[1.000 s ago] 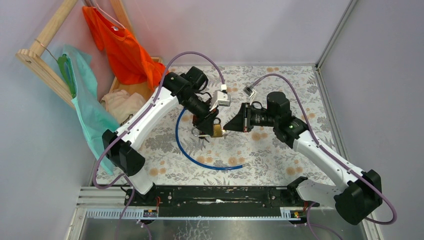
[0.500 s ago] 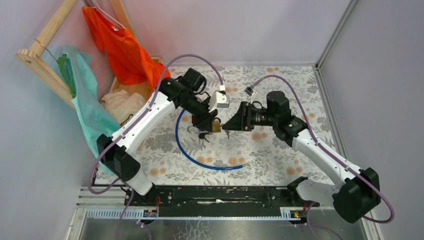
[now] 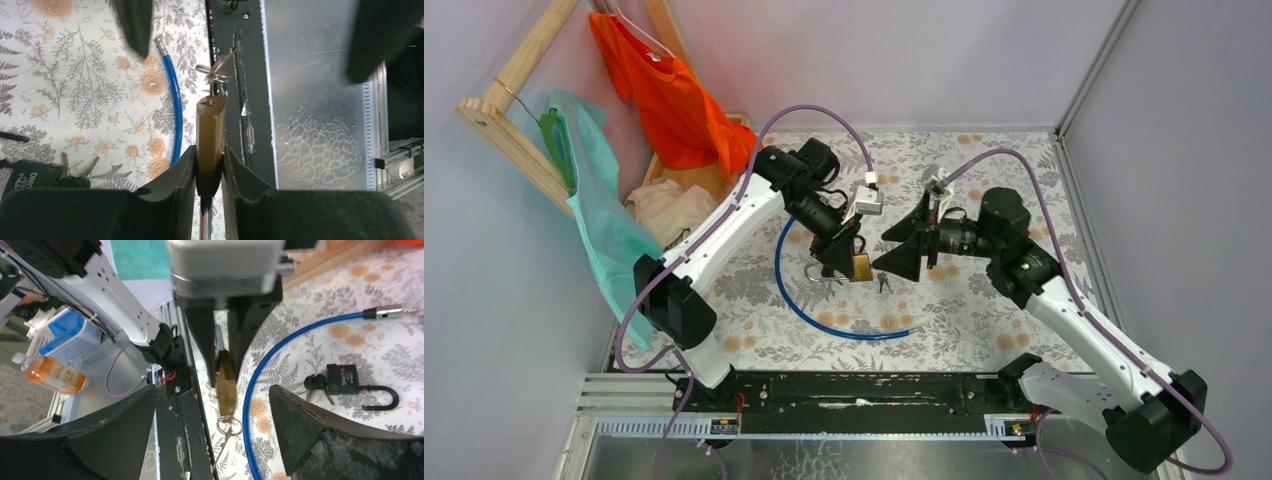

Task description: Unlock with the key

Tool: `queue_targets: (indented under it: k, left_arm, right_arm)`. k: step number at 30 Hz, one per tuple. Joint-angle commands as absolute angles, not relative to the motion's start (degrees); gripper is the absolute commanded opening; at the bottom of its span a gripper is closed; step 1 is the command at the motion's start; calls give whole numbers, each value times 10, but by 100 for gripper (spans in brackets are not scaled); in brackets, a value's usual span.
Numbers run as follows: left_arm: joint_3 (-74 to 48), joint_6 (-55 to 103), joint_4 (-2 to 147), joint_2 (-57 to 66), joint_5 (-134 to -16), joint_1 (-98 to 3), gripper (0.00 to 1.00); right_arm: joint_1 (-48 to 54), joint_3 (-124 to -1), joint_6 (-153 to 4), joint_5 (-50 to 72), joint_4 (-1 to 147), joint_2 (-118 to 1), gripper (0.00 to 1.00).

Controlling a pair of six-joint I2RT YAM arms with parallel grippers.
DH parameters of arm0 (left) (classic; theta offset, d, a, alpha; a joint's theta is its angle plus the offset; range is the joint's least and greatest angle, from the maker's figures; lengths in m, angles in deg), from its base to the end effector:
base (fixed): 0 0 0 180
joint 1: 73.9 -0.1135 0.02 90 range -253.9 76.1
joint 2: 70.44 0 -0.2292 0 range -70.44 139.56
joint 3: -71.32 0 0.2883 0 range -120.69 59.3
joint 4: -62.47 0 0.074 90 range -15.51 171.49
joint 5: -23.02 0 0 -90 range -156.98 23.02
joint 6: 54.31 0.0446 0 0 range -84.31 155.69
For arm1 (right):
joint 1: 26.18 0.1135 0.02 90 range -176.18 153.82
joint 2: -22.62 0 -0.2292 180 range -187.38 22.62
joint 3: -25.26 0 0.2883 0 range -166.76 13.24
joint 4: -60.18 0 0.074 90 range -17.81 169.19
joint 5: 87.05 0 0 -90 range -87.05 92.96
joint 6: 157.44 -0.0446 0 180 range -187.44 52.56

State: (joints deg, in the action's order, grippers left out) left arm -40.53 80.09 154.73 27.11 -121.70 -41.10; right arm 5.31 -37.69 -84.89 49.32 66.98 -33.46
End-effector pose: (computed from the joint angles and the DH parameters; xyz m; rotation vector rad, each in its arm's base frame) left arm 0.2747 -0.2204 0.3144 1.7019 1.9086 -1.2873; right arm 0.2245 0.1754 0.3383 -0.8695 1.4921 1.2769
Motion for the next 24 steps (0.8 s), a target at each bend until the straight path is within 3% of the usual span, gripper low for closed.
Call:
queue_targets:
  k: [1,7,10,13,16,21,24]
  left_arm:
    - [-434,824,1575,252,-1296,-411,0]
    - [-440,821,1575,251,-1299,-411,0]
    - [-440,821,1575,251,-1294,-411,0]
    - [-440,821,1575,253,-1288,-411,0]
    - [-445,818,1575,256,-1282,-411,1]
    - [-445,828,1576,253,-1263,-411,9]
    - [-438,833,1575,247,-1250,-411,28]
  right_arm:
    - [75,-401,-776,529,675,-375,87]
    - [101,-393,-813,539,640,-403,79]
    - [107,-376,-850,544,601,-406,65]
    - [107,-370,-882,535,587,-413,45]
    - [107,-368,-912,535,577,-427,41]
    - [109,-373,-948,514,574,-443,1]
    - [109,-381,-970,502,574,-448,0]
